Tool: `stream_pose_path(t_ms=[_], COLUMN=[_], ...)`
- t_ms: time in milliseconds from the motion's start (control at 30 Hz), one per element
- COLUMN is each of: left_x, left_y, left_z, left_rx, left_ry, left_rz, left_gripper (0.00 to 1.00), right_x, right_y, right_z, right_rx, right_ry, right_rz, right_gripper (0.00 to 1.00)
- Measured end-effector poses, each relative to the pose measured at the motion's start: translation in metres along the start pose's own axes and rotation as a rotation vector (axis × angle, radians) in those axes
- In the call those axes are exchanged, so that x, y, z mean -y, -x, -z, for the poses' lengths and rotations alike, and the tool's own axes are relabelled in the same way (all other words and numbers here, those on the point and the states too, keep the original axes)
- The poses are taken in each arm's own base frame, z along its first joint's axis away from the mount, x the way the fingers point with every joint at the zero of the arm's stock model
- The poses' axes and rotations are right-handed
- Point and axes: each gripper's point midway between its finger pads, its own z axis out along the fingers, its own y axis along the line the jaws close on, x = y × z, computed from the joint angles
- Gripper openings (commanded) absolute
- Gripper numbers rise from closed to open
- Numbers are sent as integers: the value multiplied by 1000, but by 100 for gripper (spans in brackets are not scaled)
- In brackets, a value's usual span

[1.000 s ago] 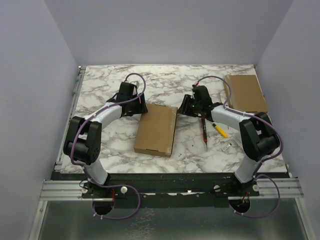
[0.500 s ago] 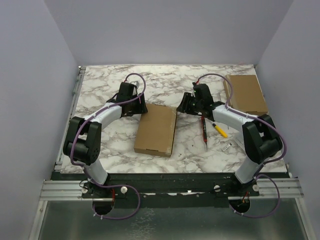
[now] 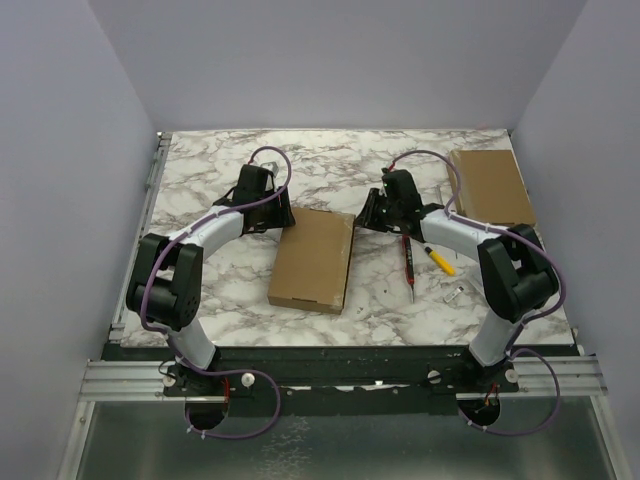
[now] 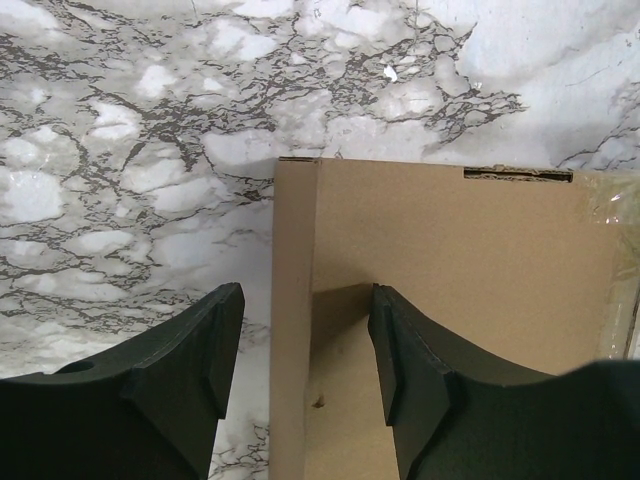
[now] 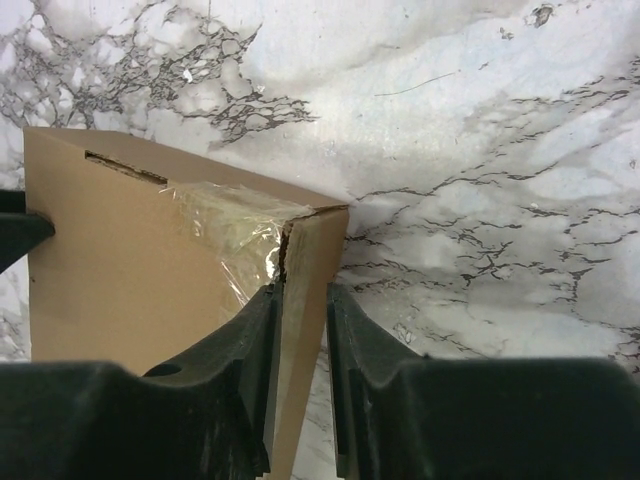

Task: Unpack the express box
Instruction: Open the express box at the center of the board.

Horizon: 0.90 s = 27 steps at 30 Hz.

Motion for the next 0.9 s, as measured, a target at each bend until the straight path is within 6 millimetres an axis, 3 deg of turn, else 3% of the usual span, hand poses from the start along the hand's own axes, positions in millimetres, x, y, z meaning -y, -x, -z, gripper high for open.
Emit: stream_pose_path(t_ms=[633, 900], left_x=[-3, -3], left_y=[1, 1], left_z=[0, 0], left_rx=[11, 11], left_ry=[22, 20], left_rz=[28, 24], left_gripper=[59, 60], right_x=[16, 24], right_y=[3, 2], right_z=[3, 6], right_rx=[49, 65], right_ry=[-104, -124], right_rz=[-39, -12], right_gripper=[23, 26])
